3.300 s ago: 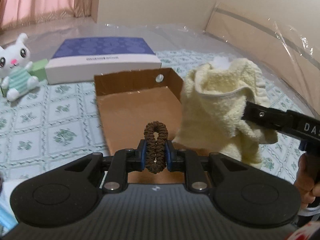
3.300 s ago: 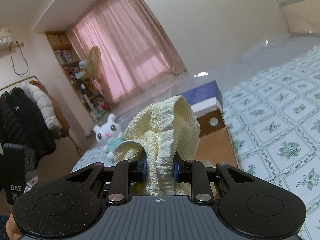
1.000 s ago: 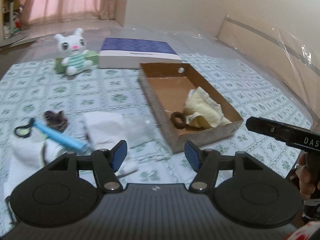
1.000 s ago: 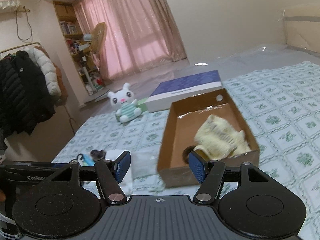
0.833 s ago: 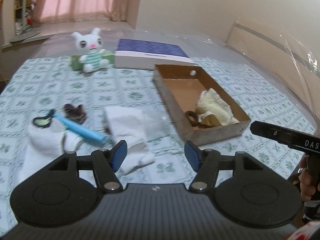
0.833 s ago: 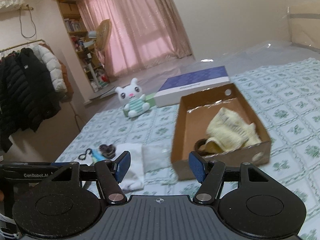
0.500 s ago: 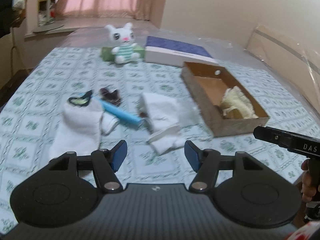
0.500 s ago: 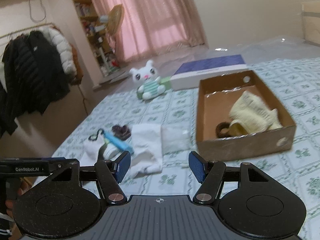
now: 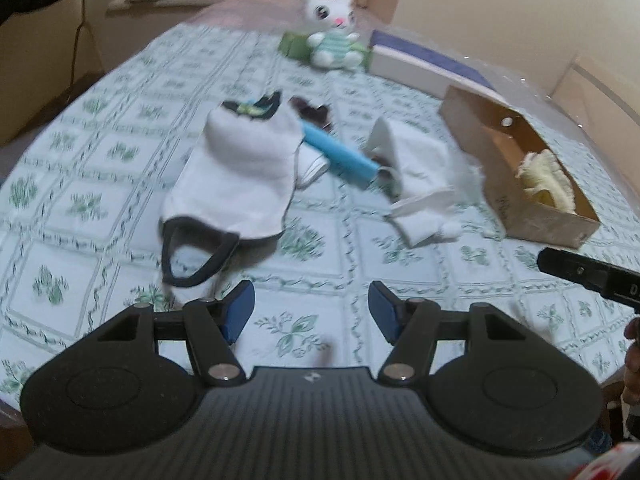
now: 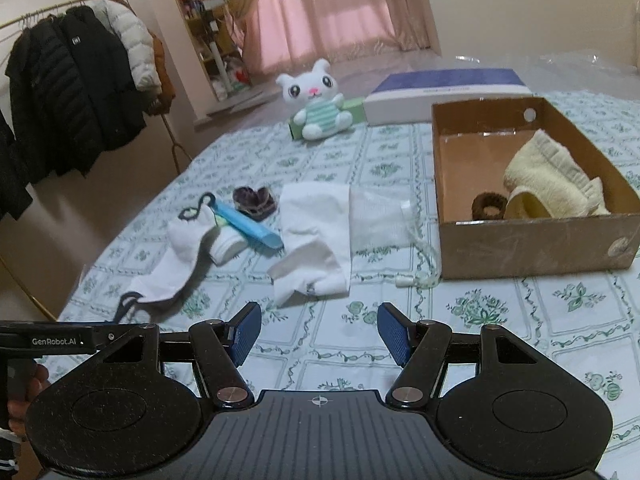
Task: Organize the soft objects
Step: 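Move the left gripper to the white face mask's black strap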
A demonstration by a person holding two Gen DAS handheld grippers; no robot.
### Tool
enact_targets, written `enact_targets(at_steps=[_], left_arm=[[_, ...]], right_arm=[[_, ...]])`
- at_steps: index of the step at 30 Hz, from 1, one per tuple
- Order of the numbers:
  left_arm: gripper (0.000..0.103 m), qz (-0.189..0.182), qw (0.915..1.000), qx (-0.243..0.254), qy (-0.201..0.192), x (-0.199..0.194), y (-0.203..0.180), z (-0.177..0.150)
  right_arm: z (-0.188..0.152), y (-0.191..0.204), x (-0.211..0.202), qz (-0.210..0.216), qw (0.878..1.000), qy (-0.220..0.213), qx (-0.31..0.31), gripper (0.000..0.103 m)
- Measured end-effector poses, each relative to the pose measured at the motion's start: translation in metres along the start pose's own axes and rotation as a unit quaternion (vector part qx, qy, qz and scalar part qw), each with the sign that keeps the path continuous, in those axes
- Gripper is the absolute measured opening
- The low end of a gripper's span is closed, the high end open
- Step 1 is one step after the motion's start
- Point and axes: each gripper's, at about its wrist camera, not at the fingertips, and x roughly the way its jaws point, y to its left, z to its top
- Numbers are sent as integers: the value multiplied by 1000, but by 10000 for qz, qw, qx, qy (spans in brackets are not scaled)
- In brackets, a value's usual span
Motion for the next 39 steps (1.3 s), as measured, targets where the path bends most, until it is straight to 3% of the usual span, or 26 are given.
enact_targets(at_steps=[13,20,21,23,26,31,39], left_arm=[[60,204,9959,-860,217,44,42,11],[49,184,9906,-1346,170,58,61,26],[47,209,9902,-1367,185,60,63,27],[29,227,9887,-1463,220,63,68,29],[11,164,9865,-1615,222,64,78,29],[6,331,9888,-1452,137,50,91,25],[5,1129,9892,-922,-132,-4,127,15]], right_arm=[[11,-17,44,-308,9993,174,92,64],[23,-26,55,-433,9989,111,151,64],[23,-28,56,-452,9988,105,162,64],[24,-29,57,-476,9987,104,170,64],[23,-29,57,-490,9986,105,161,64],[18,-28,53,-461,9987,128,149,64],[10,-31,41,-510,9984,118,197,64]])
